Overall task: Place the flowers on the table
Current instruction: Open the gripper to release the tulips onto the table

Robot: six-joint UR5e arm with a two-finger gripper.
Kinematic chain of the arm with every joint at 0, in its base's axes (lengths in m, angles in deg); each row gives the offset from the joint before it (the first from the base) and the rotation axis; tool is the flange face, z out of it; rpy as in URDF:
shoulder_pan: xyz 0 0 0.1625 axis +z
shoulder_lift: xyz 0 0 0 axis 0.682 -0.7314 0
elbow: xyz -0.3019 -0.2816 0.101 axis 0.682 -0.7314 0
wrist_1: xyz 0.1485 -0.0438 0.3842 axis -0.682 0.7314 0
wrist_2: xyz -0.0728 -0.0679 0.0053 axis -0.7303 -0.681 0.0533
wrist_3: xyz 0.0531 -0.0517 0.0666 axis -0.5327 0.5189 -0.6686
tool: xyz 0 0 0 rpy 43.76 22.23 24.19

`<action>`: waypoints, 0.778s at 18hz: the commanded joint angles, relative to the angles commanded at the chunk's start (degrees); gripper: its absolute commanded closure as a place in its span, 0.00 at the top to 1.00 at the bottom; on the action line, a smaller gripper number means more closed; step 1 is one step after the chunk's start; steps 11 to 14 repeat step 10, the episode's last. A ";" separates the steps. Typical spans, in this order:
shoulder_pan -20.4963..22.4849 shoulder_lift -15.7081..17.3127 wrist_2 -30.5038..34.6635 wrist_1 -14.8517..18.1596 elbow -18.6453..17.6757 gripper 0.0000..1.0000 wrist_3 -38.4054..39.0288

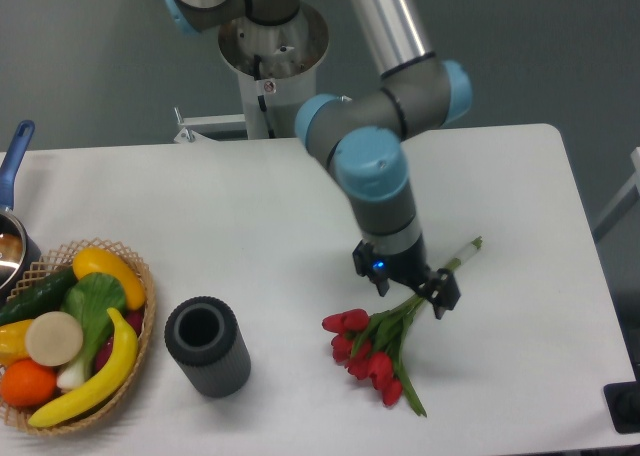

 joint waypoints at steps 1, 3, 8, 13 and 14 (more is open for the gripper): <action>0.62 0.80 -0.27 3.95 1.75 1.00 -2.55; 4.03 2.90 -3.94 14.40 5.36 1.00 -9.14; 12.92 8.36 -7.64 27.27 5.11 1.00 -31.91; 13.54 8.63 -8.62 27.54 5.02 1.00 -32.19; 13.54 8.63 -8.62 27.54 5.02 1.00 -32.19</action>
